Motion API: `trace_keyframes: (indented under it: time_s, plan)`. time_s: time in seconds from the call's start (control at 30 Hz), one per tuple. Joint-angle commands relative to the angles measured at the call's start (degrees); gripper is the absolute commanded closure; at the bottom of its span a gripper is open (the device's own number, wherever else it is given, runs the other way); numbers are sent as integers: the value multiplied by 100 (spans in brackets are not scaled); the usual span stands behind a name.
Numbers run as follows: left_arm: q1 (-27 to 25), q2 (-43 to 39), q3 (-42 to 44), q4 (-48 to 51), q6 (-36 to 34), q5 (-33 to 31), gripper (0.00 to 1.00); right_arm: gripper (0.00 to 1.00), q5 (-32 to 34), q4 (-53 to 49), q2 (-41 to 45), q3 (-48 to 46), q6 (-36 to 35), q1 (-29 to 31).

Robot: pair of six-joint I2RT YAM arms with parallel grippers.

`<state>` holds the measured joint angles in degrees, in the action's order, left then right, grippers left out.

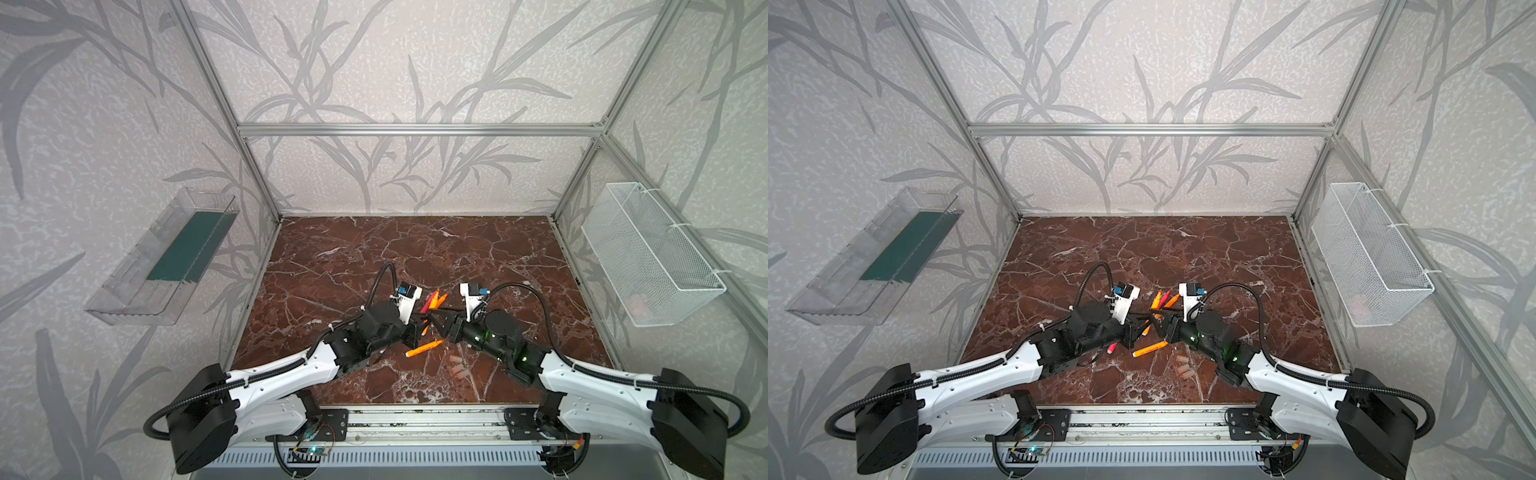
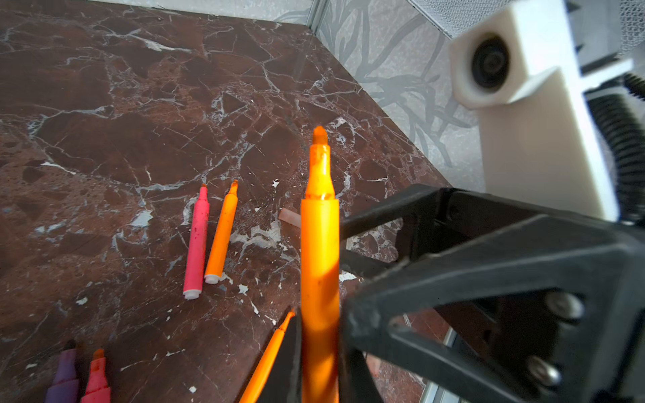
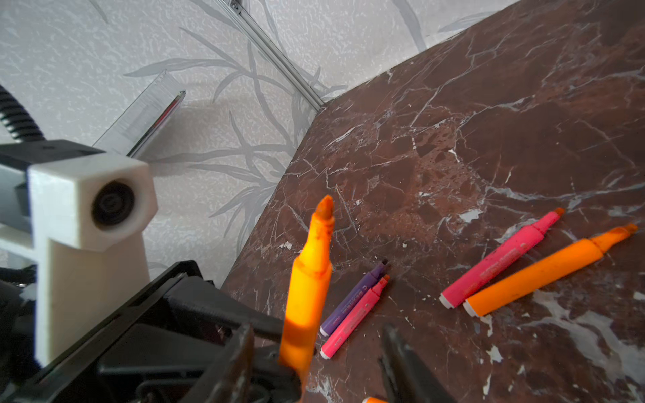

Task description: Insert the pens into the pen caps

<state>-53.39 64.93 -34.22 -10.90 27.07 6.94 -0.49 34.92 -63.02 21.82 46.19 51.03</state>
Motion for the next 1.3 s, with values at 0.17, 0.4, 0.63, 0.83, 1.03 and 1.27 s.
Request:
trace_keyframes:
  time_s: [0.17,0.4,0.63,0.83,1.03,1.27]
  plan:
    - [11,-104,186,-277,9,329,100,53,226,455,-43,131,209,74]
    - [10,16,113,-222,-18,337,100,73,320,399,-43,118,367,116]
    - [11,124,-122,88,-19,287,100,90,525,384,-49,68,527,162]
    - [12,-60,-470,1114,470,-381,26,100,605,334,50,76,484,168]
    - [53,-779,-457,1939,1271,-1153,1,100,461,389,58,133,444,177]
    - [463,-1046,-673,2026,202,-228,16,100,599,534,217,-137,471,179]
